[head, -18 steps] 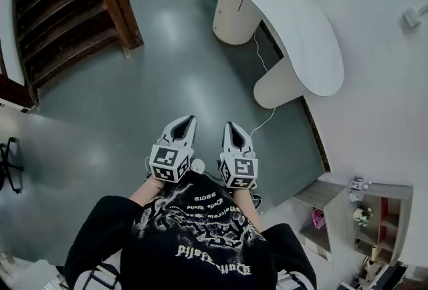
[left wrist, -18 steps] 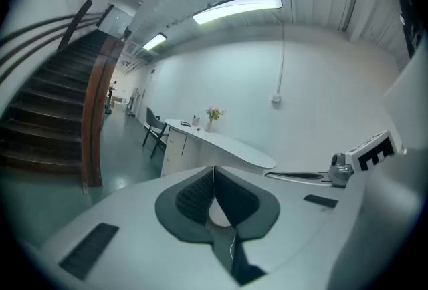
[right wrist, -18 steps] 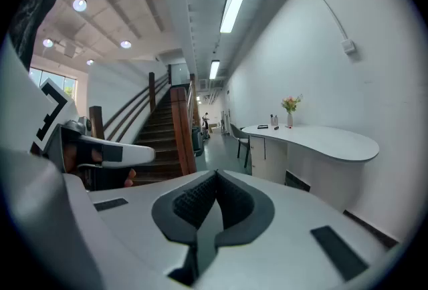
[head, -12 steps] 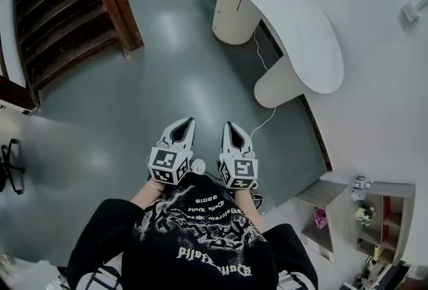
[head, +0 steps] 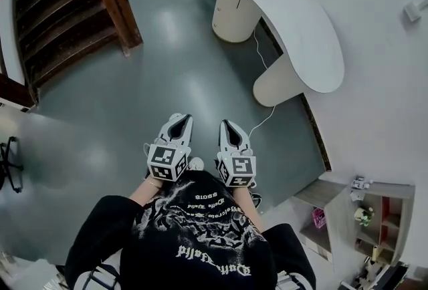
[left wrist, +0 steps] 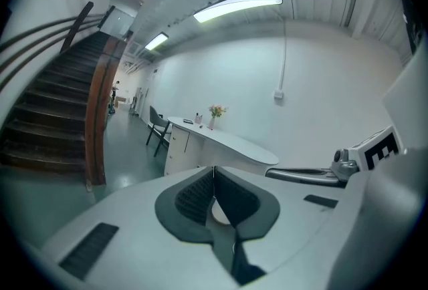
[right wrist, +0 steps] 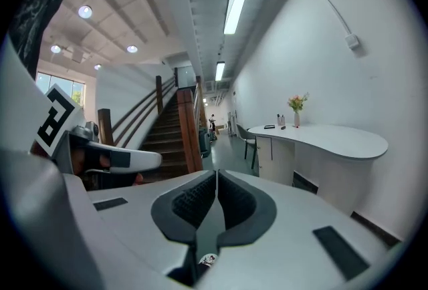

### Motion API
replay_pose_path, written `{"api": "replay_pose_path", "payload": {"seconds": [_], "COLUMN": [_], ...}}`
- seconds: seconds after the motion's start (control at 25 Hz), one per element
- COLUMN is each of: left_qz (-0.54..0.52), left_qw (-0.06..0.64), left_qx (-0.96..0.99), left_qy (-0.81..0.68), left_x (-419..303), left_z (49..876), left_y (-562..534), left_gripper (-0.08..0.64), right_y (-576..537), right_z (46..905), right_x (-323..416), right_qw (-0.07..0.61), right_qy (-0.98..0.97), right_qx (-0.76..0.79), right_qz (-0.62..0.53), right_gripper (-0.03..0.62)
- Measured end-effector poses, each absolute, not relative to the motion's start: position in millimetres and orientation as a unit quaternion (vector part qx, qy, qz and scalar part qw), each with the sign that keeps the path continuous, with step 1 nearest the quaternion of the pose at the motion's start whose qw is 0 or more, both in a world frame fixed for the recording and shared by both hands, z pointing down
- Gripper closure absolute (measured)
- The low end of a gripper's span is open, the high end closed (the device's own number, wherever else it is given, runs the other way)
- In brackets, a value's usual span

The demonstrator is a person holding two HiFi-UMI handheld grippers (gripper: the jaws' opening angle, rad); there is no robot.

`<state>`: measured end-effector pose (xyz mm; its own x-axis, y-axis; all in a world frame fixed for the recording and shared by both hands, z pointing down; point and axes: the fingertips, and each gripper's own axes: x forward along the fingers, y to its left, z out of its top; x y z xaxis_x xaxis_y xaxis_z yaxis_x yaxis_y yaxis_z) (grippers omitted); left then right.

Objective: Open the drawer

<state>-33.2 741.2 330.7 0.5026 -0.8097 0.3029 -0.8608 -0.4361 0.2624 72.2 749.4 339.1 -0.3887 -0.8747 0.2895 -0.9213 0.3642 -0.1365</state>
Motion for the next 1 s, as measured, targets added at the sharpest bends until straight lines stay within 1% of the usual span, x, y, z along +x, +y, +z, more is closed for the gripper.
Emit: {"api": "replay_pose_path", "payload": {"seconds": [0.2, 0.36, 0.52, 1.0], "left_qz": [0.077, 0.075, 0.078, 0.092], "left_qw": [0.181, 0.19, 0.197, 0.186], "left_qx": [0.854, 0.853, 0.852, 0.86], "left_qy": [-0.482, -0.481, -0.478, -0.466], "left_x": [-23, -24, -28, -47], "left_z": [336, 343, 349, 342], "left_y": [708, 669, 620, 501], "left_gripper": [0.535, 0.535, 0.535, 0.535], "right_y": [729, 695, 649, 528], "right_z": [358, 364, 363, 360], "right_x": [87, 95, 100, 78], "right_qw": [0.064, 0.08, 0.081, 0.088], "right_qy": [-0.802, -0.795, -0.785, -0.778], "right_qx": [0.566, 0.575, 0.587, 0.595], "right_qz": [0.18, 0.178, 0.18, 0.184], "right_gripper": [0.563, 0.565, 0.565, 0.565]}}
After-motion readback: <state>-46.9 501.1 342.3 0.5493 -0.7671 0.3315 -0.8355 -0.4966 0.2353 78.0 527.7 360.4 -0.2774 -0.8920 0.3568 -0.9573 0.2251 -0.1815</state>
